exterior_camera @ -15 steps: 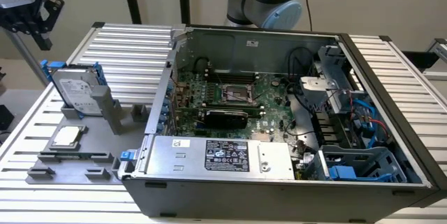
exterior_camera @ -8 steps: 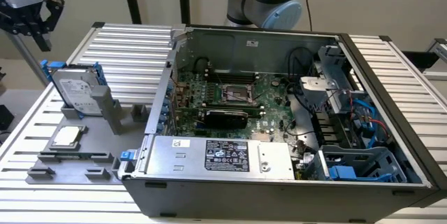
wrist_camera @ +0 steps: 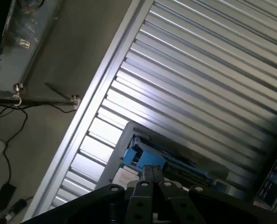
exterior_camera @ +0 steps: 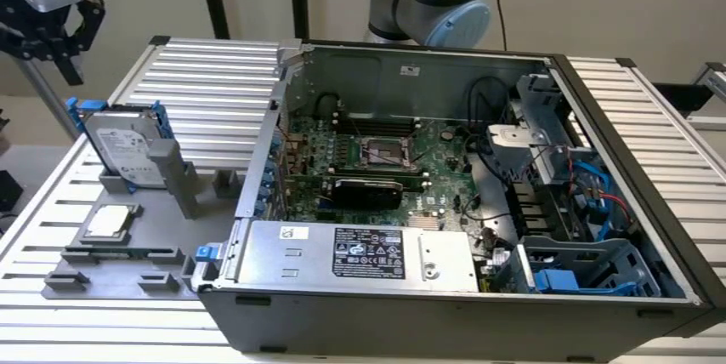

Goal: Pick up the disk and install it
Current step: 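Pick up the disk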

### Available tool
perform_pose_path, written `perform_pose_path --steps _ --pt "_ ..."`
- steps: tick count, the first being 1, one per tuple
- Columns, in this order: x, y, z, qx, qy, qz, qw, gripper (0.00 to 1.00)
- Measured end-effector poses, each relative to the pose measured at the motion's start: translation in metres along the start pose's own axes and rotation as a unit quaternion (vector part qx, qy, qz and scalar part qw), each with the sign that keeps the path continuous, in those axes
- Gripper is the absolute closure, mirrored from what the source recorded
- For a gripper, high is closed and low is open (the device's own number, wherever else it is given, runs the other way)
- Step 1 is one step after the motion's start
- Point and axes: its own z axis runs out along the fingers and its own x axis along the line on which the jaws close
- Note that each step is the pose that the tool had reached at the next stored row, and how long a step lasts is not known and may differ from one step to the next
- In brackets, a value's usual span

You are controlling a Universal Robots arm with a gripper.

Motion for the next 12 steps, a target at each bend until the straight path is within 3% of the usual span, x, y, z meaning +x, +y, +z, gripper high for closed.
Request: perform_pose_path --steps 6,12 --pt "0.0000 -0.0001 0.0016 0.0004 0.0013 -0.055 0.9985 1.00" --pt "0.0000 -0.0001 0.0030 0.0009 0.0024 -0.109 0.9941 1.00"
